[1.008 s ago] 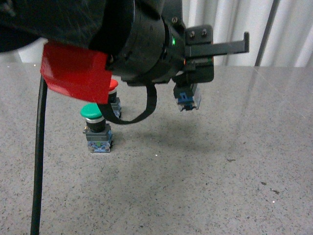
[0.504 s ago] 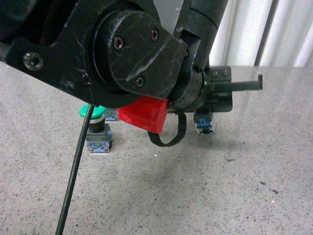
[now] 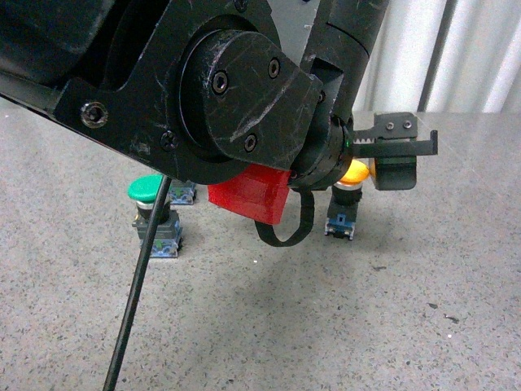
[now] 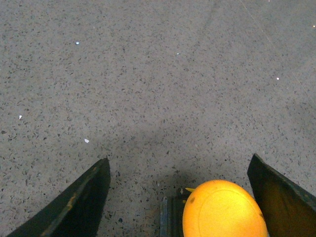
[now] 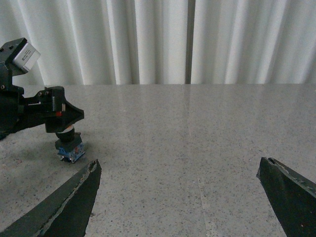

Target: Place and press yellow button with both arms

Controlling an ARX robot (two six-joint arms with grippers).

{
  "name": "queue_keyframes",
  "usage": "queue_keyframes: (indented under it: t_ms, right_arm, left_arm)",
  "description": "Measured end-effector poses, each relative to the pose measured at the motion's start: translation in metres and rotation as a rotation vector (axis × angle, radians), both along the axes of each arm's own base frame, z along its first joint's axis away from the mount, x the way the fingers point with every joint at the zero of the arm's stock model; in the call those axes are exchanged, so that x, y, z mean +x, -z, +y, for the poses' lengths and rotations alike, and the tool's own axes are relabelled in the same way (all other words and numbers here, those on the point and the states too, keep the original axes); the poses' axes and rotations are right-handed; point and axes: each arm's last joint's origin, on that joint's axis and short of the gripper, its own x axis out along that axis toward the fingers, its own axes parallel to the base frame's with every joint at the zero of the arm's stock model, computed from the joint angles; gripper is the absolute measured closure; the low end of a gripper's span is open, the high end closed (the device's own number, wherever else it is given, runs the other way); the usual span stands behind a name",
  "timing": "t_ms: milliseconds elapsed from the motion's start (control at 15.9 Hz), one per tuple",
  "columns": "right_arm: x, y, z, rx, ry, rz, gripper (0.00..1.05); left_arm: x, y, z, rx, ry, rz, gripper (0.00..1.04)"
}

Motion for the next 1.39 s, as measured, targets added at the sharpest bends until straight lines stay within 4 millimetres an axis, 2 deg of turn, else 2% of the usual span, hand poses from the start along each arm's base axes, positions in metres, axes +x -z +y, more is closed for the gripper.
queue_keyframes:
  t_ms: [126, 252, 315, 378, 504, 567, 630, 693, 756, 819, 882, 945, 1008, 1134, 1261, 1387]
  right_arm:
    - [0.0, 0.0, 0.0, 0.0, 0.0, 0.0, 0.07]
    - [0.0, 0.0, 0.0, 0.0, 0.0, 0.0, 0.07]
    - [0.0, 0.0, 0.0, 0.0, 0.0, 0.0, 0.07]
    - [0.0, 0.0, 0.0, 0.0, 0.0, 0.0, 0.07]
    - [0.0, 0.0, 0.0, 0.0, 0.0, 0.0, 0.07]
    - [0.0, 0.0, 0.0, 0.0, 0.0, 0.0, 0.07]
    - [0.0, 0.0, 0.0, 0.0, 0.0, 0.0, 0.07]
    - [0.0, 0.0, 0.0, 0.0, 0.0, 0.0, 0.07]
    - [0.0, 0.0, 0.0, 0.0, 0.0, 0.0, 0.07]
    - [0.0, 0.0, 0.0, 0.0, 0.0, 0.0, 0.07]
    - [0.0, 0.0, 0.0, 0.0, 0.0, 0.0, 0.07]
    - [0.0, 0.0, 0.0, 0.0, 0.0, 0.0, 0.07]
    - [0.0, 0.0, 0.0, 0.0, 0.0, 0.001, 0.07]
    - [0.0, 0.0, 0.0, 0.0, 0.0, 0.0, 0.07]
    - [0.0, 0.0, 0.0, 0.0, 0.0, 0.0, 0.07]
    - [0.0, 0.0, 0.0, 0.0, 0.0, 0.0, 0.07]
  left_arm:
    - [-0.001, -0.005, 0.0, -0.007, -0.004, -0.018, 0.05]
    - [-0.006, -0.017, 0.005, -0.023, -0.01, -0.058, 0.07]
    - [-0.01, -0.03, 0.012, -0.031, -0.02, -0.111, 0.07]
    - [-0.025, -0.074, 0.05, 0.012, -0.078, -0.303, 0.07]
    - [-0.033, -0.098, 0.089, 0.083, -0.164, -0.409, 0.07]
    - [-0.038, -0.11, 0.115, 0.12, -0.23, -0.463, 0.07]
    - [-0.05, -0.125, 0.151, 0.177, -0.329, -0.539, 0.07]
    - [-0.059, -0.132, 0.172, 0.204, -0.384, -0.584, 0.07]
    - [-0.084, -0.142, 0.209, 0.237, -0.438, -0.602, 0.07]
    - [-0.105, -0.146, 0.229, 0.251, -0.459, -0.642, 0.07]
    - [-0.132, -0.146, 0.251, 0.229, -0.408, -0.586, 0.19]
    - [-0.155, -0.136, 0.265, 0.195, -0.388, -0.547, 0.27]
    - [-0.175, -0.116, 0.274, 0.168, -0.395, -0.524, 0.38]
    - [-0.19, -0.094, 0.271, 0.124, -0.359, -0.554, 0.63]
    - [-0.195, -0.074, 0.271, 0.12, -0.362, -0.525, 0.8]
    - [-0.203, -0.055, 0.271, 0.118, -0.363, -0.515, 1.03]
